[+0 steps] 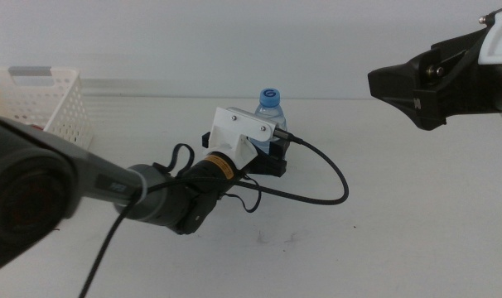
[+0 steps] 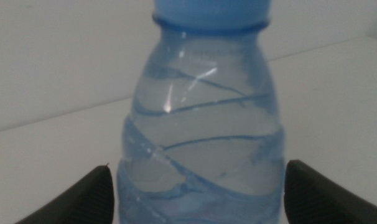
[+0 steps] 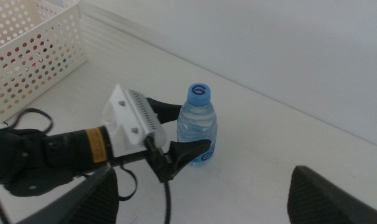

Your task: Use arms to grab the bottles and put them into the dustbin to the left of the table.

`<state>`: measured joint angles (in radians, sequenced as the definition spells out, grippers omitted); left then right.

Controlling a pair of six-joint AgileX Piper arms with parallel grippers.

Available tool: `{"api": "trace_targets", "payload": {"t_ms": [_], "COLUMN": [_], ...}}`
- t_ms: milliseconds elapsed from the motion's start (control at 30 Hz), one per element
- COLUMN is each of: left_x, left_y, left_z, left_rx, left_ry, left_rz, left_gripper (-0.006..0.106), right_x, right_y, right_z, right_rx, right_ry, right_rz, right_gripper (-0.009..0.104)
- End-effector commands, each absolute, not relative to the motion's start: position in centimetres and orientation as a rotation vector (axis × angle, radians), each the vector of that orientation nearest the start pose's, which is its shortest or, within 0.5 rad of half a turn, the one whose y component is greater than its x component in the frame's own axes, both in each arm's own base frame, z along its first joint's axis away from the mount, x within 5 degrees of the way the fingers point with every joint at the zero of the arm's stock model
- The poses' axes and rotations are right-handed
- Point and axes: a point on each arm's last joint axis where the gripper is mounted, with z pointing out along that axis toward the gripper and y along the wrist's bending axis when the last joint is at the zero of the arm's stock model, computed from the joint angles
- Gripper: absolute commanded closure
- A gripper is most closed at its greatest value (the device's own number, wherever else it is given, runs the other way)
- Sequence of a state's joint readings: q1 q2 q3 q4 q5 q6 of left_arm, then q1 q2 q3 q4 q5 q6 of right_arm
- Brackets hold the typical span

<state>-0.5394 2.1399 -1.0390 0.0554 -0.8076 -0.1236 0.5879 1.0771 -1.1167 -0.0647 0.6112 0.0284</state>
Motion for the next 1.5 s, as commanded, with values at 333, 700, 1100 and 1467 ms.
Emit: {"api": "trace_targets", "payload": {"t_ms": [333,700,1100,1467], "left_x": [39.1,39.6,31.0,32.4], "left_y": [-23.4,-23.4,-16.9,0.0], "left_z": [9.2,9.6,27.7,37.1], "left_rx": [0.364,0.346,0.437,0.193], "left_ry": [1.777,1.841,2.343,2.575], "left_rz": [-0.483,-0.447,-0.319,0.086], "left_gripper": [0.007,0.045,0.102,0.102], "right_x": [19.0,19.0,19.0,19.0], "right_y": [12.3,12.3,12.3,12.3], "right_z": [40.3,40.3,40.3,40.3], "right_rx": [-0.601,-0.601,-0.601,-0.601], "right_ry": [1.967,1.967,1.967,1.967], "right_rz": [0.312,0.312,0.312,0.312], "right_gripper": [0.004,0.004,0.004,0.004]}}
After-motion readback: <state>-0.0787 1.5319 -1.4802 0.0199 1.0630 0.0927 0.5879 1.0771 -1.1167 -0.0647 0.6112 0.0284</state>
